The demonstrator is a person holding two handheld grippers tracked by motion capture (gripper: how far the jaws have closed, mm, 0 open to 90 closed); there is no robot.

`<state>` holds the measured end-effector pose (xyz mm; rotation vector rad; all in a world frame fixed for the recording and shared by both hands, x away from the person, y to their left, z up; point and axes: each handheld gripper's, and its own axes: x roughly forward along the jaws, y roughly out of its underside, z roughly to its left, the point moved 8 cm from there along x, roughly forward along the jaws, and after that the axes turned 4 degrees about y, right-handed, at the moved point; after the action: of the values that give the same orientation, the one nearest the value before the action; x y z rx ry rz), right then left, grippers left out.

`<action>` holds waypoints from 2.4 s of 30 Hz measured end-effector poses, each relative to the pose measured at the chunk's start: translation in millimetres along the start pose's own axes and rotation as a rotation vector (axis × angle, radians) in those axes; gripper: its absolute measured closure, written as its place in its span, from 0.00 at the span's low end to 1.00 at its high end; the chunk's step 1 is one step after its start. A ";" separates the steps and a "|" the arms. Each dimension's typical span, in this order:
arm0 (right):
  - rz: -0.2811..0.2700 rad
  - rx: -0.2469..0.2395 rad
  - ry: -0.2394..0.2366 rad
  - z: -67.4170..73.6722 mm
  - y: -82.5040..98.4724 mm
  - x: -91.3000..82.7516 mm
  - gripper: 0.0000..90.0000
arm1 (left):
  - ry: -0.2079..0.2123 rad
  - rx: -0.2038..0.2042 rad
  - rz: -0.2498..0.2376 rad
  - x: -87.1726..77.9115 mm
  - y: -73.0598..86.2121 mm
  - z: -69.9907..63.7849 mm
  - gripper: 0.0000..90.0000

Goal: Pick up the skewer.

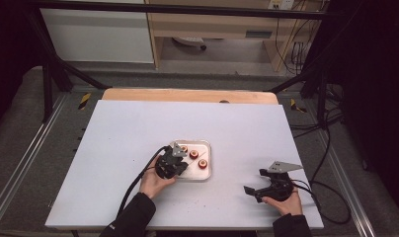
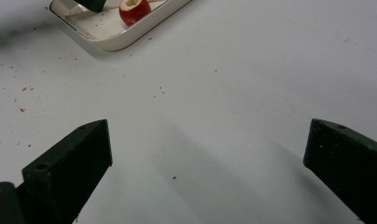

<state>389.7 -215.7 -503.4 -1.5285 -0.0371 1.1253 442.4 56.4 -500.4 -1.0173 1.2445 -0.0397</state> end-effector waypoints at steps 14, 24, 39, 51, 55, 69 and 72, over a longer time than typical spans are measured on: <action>0.000 -0.004 -0.001 0.0 0.1 0.7 0.02 | -0.001 -0.001 -0.037 -4.6 -0.2 -0.7 0.98; -0.002 -0.001 0.000 0.3 -0.3 -0.1 0.02 | 0.024 0.006 -0.076 -19.2 -5.0 -7.6 0.98; 0.003 -0.070 0.012 11.1 -10.2 2.2 0.01 | 0.053 0.045 -0.082 -41.6 -6.7 -22.9 0.98; 0.056 -0.186 0.069 22.7 -19.1 9.0 0.01 | 0.074 0.079 -0.064 -47.2 -9.1 -33.3 0.98; 0.068 -0.238 0.079 28.0 -22.8 10.2 0.02 | 0.084 0.099 -0.062 -47.1 -14.4 -40.4 0.98; 0.096 -0.468 0.115 47.0 -38.3 11.2 0.08 | 0.132 0.185 -0.017 -35.1 -33.8 -71.3 0.98; 0.102 -0.524 0.118 50.8 -41.0 11.3 0.09 | 0.141 0.193 -0.008 -32.2 -36.8 -75.7 0.98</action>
<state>384.9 -158.0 -471.1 -2.0795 -0.1872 1.1582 388.2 5.7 -449.3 -0.8630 1.3371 -0.2370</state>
